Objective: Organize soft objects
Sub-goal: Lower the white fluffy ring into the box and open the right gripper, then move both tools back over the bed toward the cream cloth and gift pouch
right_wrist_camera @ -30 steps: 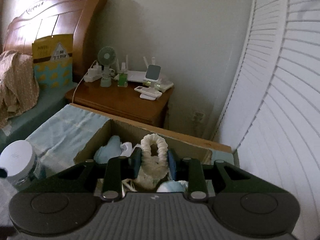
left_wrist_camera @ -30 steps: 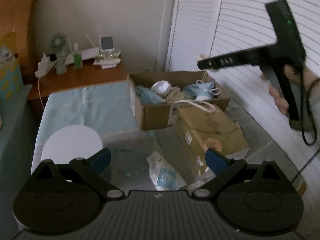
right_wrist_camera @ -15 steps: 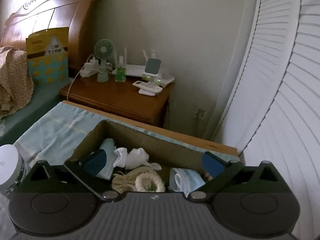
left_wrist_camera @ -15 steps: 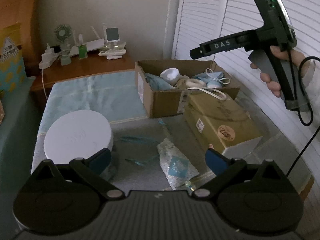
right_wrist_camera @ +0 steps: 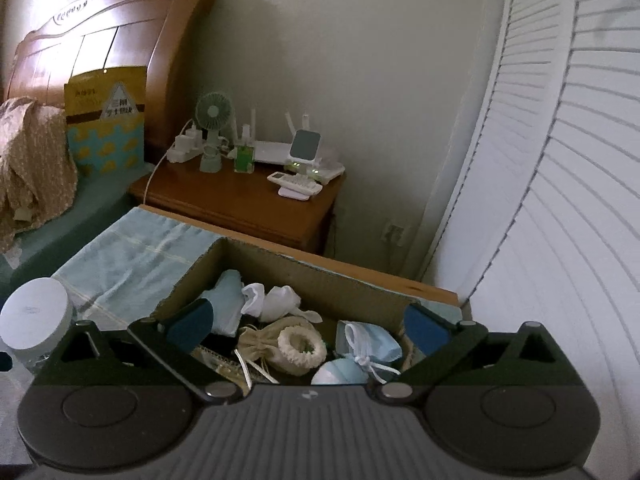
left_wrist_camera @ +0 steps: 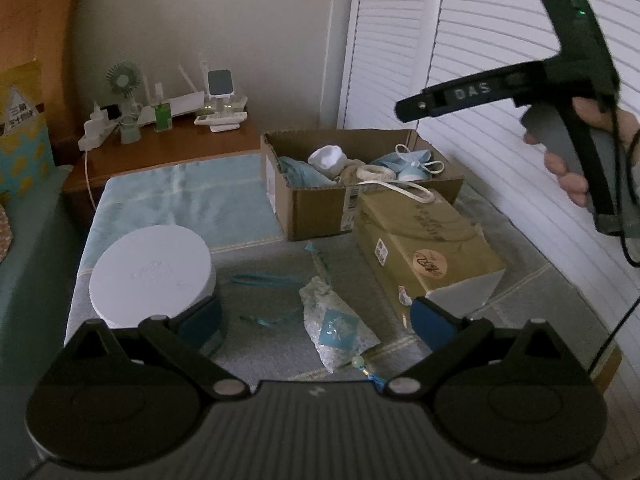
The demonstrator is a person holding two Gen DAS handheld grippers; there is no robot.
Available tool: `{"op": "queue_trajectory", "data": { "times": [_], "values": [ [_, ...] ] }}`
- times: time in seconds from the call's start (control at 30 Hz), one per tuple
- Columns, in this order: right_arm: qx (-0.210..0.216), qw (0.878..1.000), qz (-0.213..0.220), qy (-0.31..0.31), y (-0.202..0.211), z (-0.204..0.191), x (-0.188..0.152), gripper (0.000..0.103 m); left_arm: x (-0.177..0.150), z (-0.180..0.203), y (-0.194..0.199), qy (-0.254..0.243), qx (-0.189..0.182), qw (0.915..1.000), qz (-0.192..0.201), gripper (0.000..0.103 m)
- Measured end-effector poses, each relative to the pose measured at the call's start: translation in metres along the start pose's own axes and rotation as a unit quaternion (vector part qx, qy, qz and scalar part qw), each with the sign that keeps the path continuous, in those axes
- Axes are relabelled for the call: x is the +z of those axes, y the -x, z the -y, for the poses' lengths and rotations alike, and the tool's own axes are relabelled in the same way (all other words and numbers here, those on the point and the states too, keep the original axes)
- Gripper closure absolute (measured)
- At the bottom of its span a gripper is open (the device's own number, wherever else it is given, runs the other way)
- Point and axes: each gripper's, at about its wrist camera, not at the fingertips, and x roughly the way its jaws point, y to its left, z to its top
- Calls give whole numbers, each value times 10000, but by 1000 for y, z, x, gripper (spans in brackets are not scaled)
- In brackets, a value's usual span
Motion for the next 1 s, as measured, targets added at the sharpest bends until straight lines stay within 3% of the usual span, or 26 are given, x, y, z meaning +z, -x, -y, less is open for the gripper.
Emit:
{"op": "queue_trajectory", "data": {
  "times": [0.33, 0.6, 0.83, 1.0],
  "values": [
    [-275, 9986, 102, -447, 41, 8, -36, 0, -8, -1, -4, 174, -87, 9997, -131, 3],
    [-836, 9930, 51, -839, 69, 20, -85, 0, -17, 11, -19, -84, 235, 9990, -374, 3],
    [-1017, 9872, -541, -1099, 59, 36, -134, 0, -19, 14, -34, -17, 164, 9988, -463, 3],
    [-951, 9836, -1009, -1150, 41, 37, -167, 0, -19, 17, -45, -67, 409, 9981, -455, 3]
  ]
}}
